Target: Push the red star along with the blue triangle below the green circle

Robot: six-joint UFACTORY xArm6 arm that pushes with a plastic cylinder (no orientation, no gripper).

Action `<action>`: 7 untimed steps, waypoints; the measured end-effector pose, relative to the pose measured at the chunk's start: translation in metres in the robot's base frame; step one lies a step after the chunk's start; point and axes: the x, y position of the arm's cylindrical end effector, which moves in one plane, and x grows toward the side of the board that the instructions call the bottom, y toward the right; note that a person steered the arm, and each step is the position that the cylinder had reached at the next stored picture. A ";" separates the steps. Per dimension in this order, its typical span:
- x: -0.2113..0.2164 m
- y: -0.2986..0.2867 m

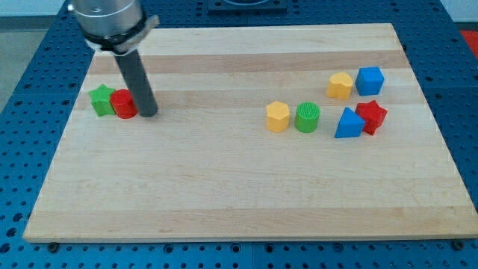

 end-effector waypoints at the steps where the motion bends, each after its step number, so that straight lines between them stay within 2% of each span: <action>1: -0.011 0.066; 2: -0.016 0.112; 3: -0.068 0.130; 4: -0.127 0.202; 5: -0.150 0.325; 6: -0.142 0.447; 7: -0.094 0.503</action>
